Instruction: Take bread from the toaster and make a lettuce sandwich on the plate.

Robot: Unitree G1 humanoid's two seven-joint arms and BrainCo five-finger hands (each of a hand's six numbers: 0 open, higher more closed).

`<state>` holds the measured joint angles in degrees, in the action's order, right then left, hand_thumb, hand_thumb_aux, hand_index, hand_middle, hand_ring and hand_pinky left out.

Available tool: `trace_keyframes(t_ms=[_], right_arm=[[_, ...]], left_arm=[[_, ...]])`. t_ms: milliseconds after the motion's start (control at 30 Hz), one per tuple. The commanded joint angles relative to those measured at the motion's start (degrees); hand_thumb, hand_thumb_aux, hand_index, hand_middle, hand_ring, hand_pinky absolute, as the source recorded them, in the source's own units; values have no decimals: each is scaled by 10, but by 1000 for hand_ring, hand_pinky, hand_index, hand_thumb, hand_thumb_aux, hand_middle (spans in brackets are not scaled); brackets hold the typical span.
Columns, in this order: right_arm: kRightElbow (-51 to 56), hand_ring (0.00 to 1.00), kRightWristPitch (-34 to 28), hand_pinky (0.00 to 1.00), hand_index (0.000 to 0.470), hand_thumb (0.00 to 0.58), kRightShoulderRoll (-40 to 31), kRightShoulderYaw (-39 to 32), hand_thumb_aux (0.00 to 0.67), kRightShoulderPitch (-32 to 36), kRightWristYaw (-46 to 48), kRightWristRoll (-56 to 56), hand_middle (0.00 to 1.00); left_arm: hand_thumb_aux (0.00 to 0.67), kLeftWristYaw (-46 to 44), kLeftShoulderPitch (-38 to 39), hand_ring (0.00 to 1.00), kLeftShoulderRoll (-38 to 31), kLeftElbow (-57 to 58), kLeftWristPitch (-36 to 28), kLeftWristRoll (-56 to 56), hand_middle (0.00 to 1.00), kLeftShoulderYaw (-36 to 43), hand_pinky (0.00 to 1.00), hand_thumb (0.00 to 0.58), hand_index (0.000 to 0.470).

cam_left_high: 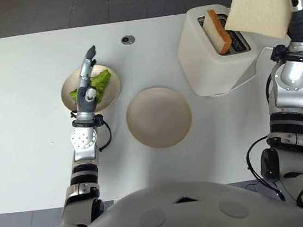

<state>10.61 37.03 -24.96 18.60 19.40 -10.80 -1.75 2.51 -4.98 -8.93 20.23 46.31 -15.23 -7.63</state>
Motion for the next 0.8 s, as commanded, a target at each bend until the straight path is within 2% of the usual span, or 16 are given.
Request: trace_keyframes(t_ms=[33,100,200,400,567,733,800], right_arm=[[-64,1000,12,1000,470,580,8,-19,670,-20,71,94,1000],[-125,1000,7,1000,470,580,9,-51,670,-52,130,158,1000],[-197,1000,-23,1000,470,580,4,-118,670,-107,223,216,1000],[-190,1000,-35,1000,470,580,-10,-245,670,-188,372,147,1000],[-145,1000,-32,1000,470,580,-5,-298,670,-210,422,92,1000],[-105,1000,-29,1000,470,580,19,-320,670,-202,419,46,1000],[-86,1000,-29,1000,470,580,30,-320,670,-193,409,25,1000]], left_arm=[[0,173,0,0,-77,-45,-78,-262,0,-2,0,0,0],[0,220,-1,0,-119,-48,-125,-341,0,10,0,0,0],[0,237,-11,0,-155,-7,-192,-382,0,31,0,0,0],[0,194,-56,0,-167,144,-245,-357,0,109,0,0,0],[0,205,-73,0,-177,190,-256,-341,0,147,0,0,0],[0,215,-76,0,-186,201,-260,-324,0,172,0,0,0],[145,222,-75,0,-189,198,-257,-318,0,180,0,223,101]])
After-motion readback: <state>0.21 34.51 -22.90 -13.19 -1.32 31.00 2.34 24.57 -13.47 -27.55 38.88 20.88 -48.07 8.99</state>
